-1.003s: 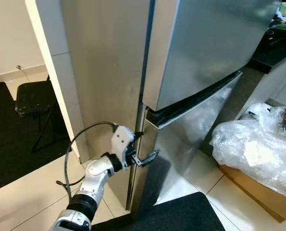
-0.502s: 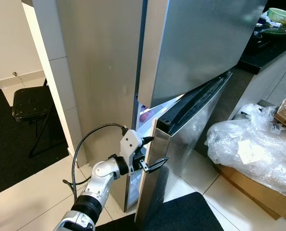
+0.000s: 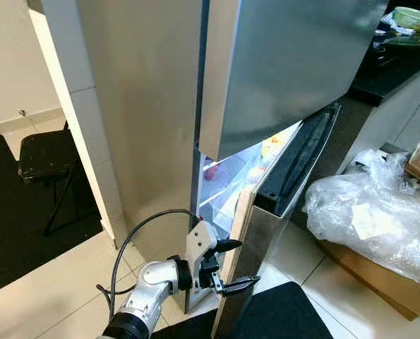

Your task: Restocking fridge

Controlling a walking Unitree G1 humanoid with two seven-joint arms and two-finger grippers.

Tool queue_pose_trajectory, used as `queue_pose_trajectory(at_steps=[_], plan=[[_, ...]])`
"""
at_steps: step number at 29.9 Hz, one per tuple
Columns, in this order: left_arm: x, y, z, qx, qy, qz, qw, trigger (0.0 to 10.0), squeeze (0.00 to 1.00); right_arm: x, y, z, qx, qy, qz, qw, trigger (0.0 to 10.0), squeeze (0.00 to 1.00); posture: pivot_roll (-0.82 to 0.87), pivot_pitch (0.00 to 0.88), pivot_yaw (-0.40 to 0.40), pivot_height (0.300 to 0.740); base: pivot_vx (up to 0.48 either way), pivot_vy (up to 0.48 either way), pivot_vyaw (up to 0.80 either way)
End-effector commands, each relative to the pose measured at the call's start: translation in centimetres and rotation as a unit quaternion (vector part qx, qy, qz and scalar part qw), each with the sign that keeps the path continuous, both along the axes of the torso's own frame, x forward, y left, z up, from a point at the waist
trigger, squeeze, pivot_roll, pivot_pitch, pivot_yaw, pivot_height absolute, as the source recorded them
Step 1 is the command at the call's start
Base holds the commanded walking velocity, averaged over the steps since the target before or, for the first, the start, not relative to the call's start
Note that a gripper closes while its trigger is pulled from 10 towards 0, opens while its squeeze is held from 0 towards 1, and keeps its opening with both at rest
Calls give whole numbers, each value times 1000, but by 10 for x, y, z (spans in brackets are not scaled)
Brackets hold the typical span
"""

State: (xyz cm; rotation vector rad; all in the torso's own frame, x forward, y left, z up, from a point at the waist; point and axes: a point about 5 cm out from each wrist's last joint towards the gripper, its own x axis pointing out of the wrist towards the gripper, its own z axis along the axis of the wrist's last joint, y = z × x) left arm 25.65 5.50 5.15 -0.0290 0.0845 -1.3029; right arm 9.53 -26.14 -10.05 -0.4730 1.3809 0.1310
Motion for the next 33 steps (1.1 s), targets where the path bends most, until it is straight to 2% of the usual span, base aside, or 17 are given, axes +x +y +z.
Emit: queue_pose_trajectory(at_steps=[1, 3, 4, 6, 9, 11, 12, 13, 15, 16, 18, 22, 24, 25, 27, 33], plan=[[-3, 27, -20, 37, 34, 45, 998, 10000, 0, 0, -1, 0, -4, -6, -11, 1000, 10000, 0, 42, 0, -30, 740, 0, 0, 0], [-6, 41, -31, 57, 55, 70, 994, 10000, 0, -1, 0, 0, -3, -5, -12, 1000, 10000, 0, 42, 0, -31, 740, 0, 0, 0], [-6, 41, -31, 57, 55, 70, 994, 10000, 0, -1, 0, 0, -3, -5, -12, 1000, 10000, 0, 42, 0, -31, 740, 0, 0, 0], [-13, 54, -45, 82, 82, 101, 988, 10000, 0, -2, 1, -1, -3, -4, -13, 1000, 10000, 0, 42, 0, -32, 740, 0, 0, 0], [-18, 63, -56, 98, 103, 130, 981, 10000, 0, -3, 1, -1, -4, -3, -14, 1000, 10000, 0, 40, 0, -30, 740, 0, 0, 0], [-18, 63, -56, 98, 103, 130, 981, 10000, 0, -3, 1, -1, -4, -3, -14, 1000, 10000, 0, 40, 0, -30, 740, 0, 0, 0], [-21, 69, -63, 110, 117, 154, 975, 10000, 0, -4, 1, -1, -5, -2, -15, 1000, 10000, 0, 40, 0, -30, 740, 0, 0, 0], [-21, 69, -63, 110, 117, 154, 975, 10000, 0, -4, 1, -1, -5, -2, -15, 1000, 10000, 0, 40, 0, -30, 740, 0, 0, 0], [-30, 80, -78, 133, 149, 202, 959, 10000, 0, -7, -1, -1, -9, 0, -19, 1000, 10000, 0, 38, 0, -31, 740, 0, 0, 0], [-30, 80, -78, 133, 149, 202, 959, 10000, 0, -7, -1, -1, -9, 0, -19, 1000, 10000, 0, 38, 0, -31, 740, 0, 0, 0], [-35, 86, -86, 144, 167, 239, 946, 10000, 0, -11, -4, -1, -14, 5, -23, 1000, 10000, 0, 39, 0, -34, 740, 0, 0, 0], [-36, 89, -90, 144, 174, 270, 936, 10000, 0, -13, -5, -1, -16, 9, -23, 1000, 10000, 0, 40, 0, -36, 740, 0, 0, -478], [-33, 89, -91, 142, 177, 301, 926, 10000, 0, -14, -6, -1, -17, 10, -23, 1000, 10000, 0, 39, 0, -37, 740, 0, 0, -769], [-33, 89, -91, 142, 177, 301, 926, 10000, 0, -14, -6, -1, -17, 10, -23, 1000, 10000, 0, 39, 0, -37, 740, 0, 0, -769], [-31, 91, -93, 140, 185, 336, 913, 10000, 0, -14, -7, -1, -18, 9, -24, 1000, 10000, 0, 39, 0, -39, 740, 0, 0, -769], [-39, 90, -101, 163, 200, 353, 899, 10000, 0, -14, -9, 0, -20, 8, -24, 999, 10000, 0, 38, 0, -40, 740, 0, 0, -769]])
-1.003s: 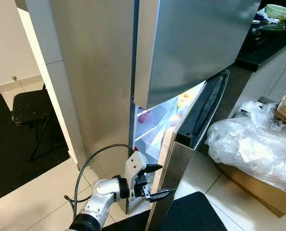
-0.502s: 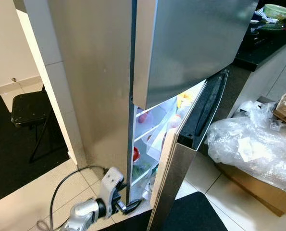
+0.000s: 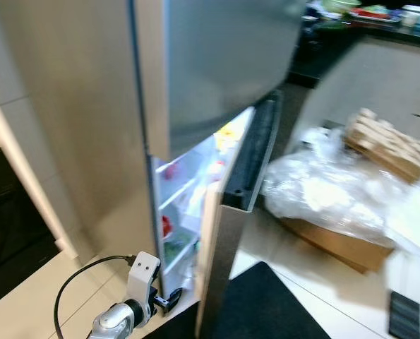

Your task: Restocking fridge

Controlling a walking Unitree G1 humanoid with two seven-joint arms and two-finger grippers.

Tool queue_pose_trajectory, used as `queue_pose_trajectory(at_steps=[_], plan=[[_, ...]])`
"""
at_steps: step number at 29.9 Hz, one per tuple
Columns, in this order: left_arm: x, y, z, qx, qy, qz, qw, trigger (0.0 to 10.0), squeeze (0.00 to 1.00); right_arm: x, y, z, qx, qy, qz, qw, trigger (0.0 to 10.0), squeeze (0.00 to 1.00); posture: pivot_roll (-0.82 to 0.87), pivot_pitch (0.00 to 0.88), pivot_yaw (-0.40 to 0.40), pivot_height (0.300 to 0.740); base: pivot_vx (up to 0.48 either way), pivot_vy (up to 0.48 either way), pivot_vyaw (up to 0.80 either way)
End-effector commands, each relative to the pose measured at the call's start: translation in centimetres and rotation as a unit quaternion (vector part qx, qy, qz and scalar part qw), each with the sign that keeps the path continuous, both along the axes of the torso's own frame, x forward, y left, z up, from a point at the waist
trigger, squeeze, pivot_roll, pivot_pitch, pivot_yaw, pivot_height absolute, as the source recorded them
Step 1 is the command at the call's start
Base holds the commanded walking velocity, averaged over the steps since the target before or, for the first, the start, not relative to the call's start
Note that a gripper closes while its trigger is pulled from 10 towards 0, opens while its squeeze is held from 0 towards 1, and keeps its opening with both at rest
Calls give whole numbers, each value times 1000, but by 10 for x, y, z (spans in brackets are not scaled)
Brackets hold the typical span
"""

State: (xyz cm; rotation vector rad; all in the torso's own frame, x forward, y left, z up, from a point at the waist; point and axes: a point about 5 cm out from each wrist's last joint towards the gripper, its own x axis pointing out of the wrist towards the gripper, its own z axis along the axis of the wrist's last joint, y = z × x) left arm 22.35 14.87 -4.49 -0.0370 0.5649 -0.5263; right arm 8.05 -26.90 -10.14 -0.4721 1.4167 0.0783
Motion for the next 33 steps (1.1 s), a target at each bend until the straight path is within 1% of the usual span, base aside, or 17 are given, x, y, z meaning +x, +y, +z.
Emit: queue_pose_trajectory(at_steps=[1, 2, 3, 5, 7, 9, 12, 13, 16, 17, 19, 20, 22, 23, 27, 29, 33], plan=[[-6, -4, -5, 4, 12, 0, 1000, 10000, 0, 1, -1, 1, -2, -3, -2, 1000, 10000, 0, 38, 0, -40, 740, 0, 0, -769], [-15, -1, -13, 21, 33, 11, 999, 10000, 0, 2, -1, 1, -2, -4, -4, 1000, 10000, 0, 35, 0, -41, 740, 0, 0, -769], [-15, -1, -13, 21, 33, 11, 999, 10000, 0, 2, -1, 1, -2, -4, -4, 1000, 10000, 0, 35, 0, -41, 740, 0, 0, -769], [-23, 3, -19, 39, 50, 23, 998, 10000, 0, 3, -1, 1, -1, -6, -5, 1000, 10000, 0, 35, 0, -41, 740, 0, 0, 0], [-23, 3, -19, 39, 50, 23, 998, 10000, 0, 3, -1, 1, -1, -6, -5, 1000, 10000, 0, 35, 0, -41, 740, 0, 0, 0], [-29, 10, -23, 61, 60, 44, 995, 10000, 0, 4, -1, 1, 0, -7, -5, 1000, 10000, 0, 32, 0, -40, 740, 0, 0, 0], [-28, 17, -24, 81, 57, 69, 993, 10000, 0, 5, 0, 1, 1, -9, -4, 1000, 10000, 0, 34, 0, -42, 740, 0, 0, 0], [-25, 19, -22, 84, 51, 77, 992, 10000, 0, 6, 1, 1, 3, -10, -3, 1000, 10000, 0, 36, 0, -44, 740, 0, 0, 0], [-22, 19, -20, 84, 44, 80, 992, 10000, 0, 7, 2, 1, 4, -11, -3, 1000, 10000, 0, 36, 0, -44, 740, 0, 0, 0], [-18, 18, -18, 82, 38, 80, 993, 10000, 0, 7, 3, 1, 5, -11, -2, 1000, 10000, 0, 36, 0, -43, 740, 0, 0, 0], [-18, 18, -18, 82, 38, 80, 993, 10000, 0, 7, 3, 1, 5, -11, -2, 1000, 10000, 0, 36, 0, -43, 740, 0, 0, 0], [-15, 17, -16, 82, 34, 80, 993, 10000, 0, 8, 4, 1, 5, -12, -1, 1000, 10000, 0, 36, 0, -42, 740, 0, 0, 0], [-13, 16, -16, 87, 37, 84, 992, 10000, 0, 9, 4, 1, 6, -13, 0, 1000, 10000, 0, 35, 0, -41, 740, 0, 0, 0], [-12, 16, -17, 94, 46, 92, 990, 10000, 0, 10, 5, 1, 6, -14, 1, 1000, 10000, 0, 35, 0, -41, 740, 0, 0, 0], [-14, 16, -19, 100, 59, 100, 988, 10000, 0, 10, 5, 1, 7, -14, 1, 1000, 10000, 0, 33, 0, -41, 740, 0, 0, 0], [-19, 17, -23, 113, 72, 105, 985, 10000, 0, 10, 5, 0, 8, -13, 1, 1000, 10000, 0, 32, 0, -41, 740, 0, 0, 0], [-27, 18, -28, 125, 89, 105, 983, 10000, 0, 9, 6, 0, 8, -12, 2, 1000, 10000, 0, 34, 0, -42, 740, -423, 0, 0]])
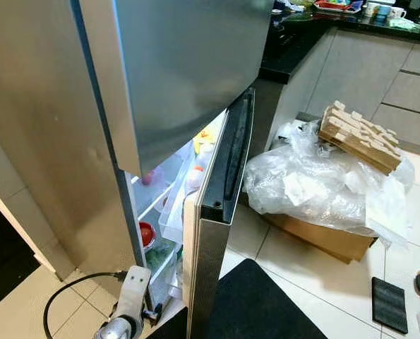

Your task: Restocking fridge

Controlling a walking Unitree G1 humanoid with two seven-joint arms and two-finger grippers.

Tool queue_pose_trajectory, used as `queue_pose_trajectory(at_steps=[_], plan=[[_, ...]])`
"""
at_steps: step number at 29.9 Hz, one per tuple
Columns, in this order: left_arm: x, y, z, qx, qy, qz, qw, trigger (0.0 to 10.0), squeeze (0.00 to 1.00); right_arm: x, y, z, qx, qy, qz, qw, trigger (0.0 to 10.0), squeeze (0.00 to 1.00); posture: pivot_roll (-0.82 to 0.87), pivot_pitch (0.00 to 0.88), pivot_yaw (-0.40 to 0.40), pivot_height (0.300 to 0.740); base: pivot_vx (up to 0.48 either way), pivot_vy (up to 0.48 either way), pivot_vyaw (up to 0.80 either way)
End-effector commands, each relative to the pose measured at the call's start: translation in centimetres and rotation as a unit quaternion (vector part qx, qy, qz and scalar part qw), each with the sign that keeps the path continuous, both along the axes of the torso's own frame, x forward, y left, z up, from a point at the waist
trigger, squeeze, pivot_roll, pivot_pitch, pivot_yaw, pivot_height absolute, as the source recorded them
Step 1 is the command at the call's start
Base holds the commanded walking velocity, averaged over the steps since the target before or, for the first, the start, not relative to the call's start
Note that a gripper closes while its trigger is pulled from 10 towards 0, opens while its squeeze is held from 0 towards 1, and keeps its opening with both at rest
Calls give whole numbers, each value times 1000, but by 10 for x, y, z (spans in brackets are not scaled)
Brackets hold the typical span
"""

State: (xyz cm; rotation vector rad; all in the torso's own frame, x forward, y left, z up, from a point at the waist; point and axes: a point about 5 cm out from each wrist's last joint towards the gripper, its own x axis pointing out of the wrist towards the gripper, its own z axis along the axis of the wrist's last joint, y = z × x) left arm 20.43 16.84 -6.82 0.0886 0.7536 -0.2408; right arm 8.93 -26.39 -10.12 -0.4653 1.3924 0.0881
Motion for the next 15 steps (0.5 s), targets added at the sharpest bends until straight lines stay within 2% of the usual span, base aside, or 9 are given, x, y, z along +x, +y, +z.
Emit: queue_pose_trajectory(at_steps=[1, 6, 13, 15], plan=[[-7, -1, -5, 5, 17, -2, 1000, 10000, 0, 1, 1, 0, 2, -1, -2, 1000, 10000, 0, 34, 0, -42, 740, -480, 0, 0], [-12, 0, -7, 6, 27, 3, 1000, 10000, 0, 2, 1, 0, 2, -1, 0, 1000, 10000, 0, 38, 0, -44, 740, -445, 0, 0], [-11, 0, -7, 6, 28, 6, 1000, 10000, 0, 3, -1, 1, 1, -3, 1, 1000, 10000, 0, 39, 0, -45, 740, -396, 0, 0], [-9, -1, -6, 6, 25, 5, 1000, 10000, 0, 3, -1, 1, 1, -4, 1, 1000, 10000, 0, 39, 0, -45, 740, 0, 0, 0]])
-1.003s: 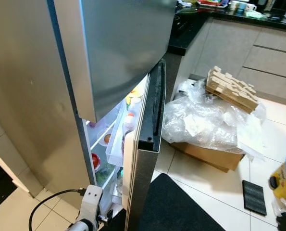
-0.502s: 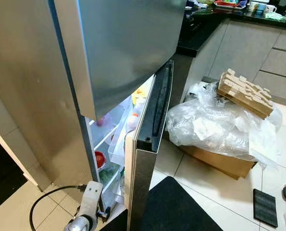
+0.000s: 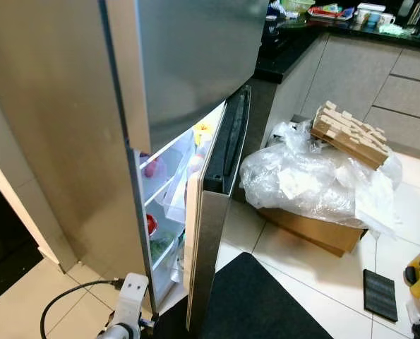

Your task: Restocking fridge

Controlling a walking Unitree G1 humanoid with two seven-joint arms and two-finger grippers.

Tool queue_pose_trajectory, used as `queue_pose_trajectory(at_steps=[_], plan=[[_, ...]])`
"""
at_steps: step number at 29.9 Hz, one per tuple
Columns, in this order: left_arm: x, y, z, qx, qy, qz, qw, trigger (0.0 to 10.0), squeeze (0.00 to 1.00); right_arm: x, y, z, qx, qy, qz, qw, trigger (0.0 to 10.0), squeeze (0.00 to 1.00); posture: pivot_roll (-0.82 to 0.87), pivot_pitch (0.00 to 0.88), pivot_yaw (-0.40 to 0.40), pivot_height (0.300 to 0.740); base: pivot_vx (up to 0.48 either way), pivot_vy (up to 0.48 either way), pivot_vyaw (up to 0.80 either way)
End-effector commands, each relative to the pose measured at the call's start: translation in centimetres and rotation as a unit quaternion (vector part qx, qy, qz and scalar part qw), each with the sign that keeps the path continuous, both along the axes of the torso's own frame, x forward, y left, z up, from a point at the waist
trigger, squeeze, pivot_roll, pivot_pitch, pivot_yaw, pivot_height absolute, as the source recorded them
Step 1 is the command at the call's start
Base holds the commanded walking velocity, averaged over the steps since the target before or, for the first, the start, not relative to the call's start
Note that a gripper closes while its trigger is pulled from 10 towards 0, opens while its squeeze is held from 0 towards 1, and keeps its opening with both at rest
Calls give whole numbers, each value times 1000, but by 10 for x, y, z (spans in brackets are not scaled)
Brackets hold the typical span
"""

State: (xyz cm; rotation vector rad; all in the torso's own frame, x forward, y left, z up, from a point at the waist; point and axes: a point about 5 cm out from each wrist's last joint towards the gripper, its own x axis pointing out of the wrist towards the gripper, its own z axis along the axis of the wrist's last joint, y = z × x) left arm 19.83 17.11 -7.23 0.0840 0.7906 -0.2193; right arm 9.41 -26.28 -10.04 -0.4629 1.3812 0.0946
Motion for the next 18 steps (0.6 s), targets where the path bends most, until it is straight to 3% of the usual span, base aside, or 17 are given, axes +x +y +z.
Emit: queue_pose_trajectory(at_steps=[1, 9, 18], plan=[[-2, -3, -2, 2, 6, -8, 1000, 10000, 0, -1, -2, 1, -2, 1, -1, 1000, 10000, 0, 39, 0, -46, 740, 0, 0, 0], [0, -4, -1, 4, 4, -12, 1000, 10000, 0, -1, -2, 0, -1, 2, -1, 1000, 10000, 0, 35, 0, -43, 740, 0, 0, 0], [-16, -1, -10, 7, 42, -6, 999, 10000, 0, -3, -3, 0, 0, 5, -1, 1000, 10000, 0, 29, 0, -40, 740, 0, 0, 0]])
